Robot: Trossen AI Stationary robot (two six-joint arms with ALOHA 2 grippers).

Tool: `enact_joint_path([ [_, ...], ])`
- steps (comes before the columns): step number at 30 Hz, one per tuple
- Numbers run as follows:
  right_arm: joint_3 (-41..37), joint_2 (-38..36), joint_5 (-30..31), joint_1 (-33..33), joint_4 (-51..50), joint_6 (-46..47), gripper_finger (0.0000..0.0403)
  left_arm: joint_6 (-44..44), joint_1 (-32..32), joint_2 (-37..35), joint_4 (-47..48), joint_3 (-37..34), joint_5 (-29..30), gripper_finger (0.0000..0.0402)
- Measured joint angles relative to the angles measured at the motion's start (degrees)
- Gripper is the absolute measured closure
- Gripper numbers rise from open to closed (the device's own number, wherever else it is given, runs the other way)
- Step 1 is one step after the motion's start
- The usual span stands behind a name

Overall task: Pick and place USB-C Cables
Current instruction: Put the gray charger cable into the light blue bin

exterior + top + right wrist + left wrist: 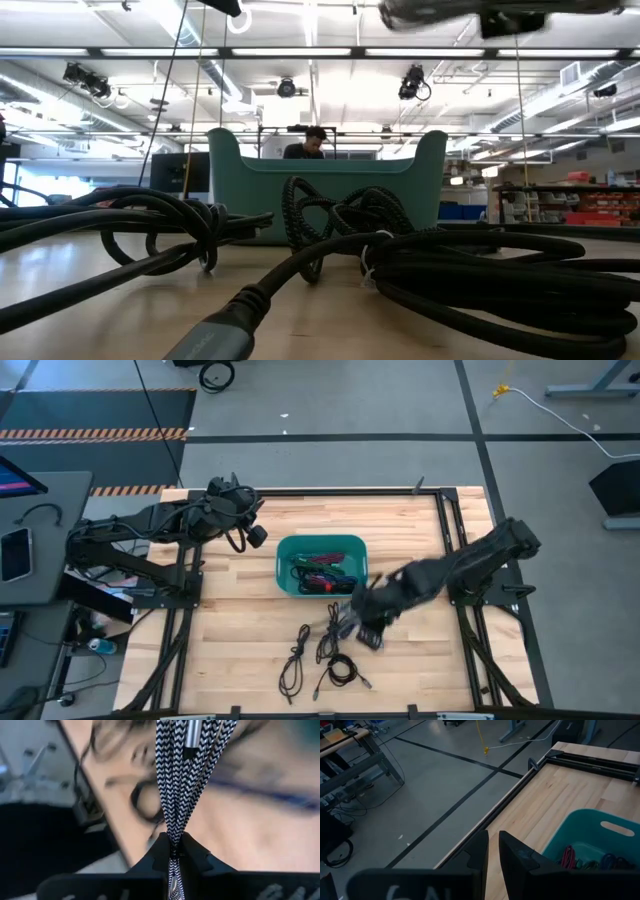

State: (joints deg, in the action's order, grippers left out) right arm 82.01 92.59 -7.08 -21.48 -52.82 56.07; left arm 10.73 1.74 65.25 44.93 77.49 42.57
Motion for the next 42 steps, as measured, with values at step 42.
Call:
enact_joint_path([
  [42,12.75,21.35,-21.54,37.45,-8.36,-90.82,0.0382,8.17,0.01,0.00,1.26,0.00,-0.02,0.0351],
])
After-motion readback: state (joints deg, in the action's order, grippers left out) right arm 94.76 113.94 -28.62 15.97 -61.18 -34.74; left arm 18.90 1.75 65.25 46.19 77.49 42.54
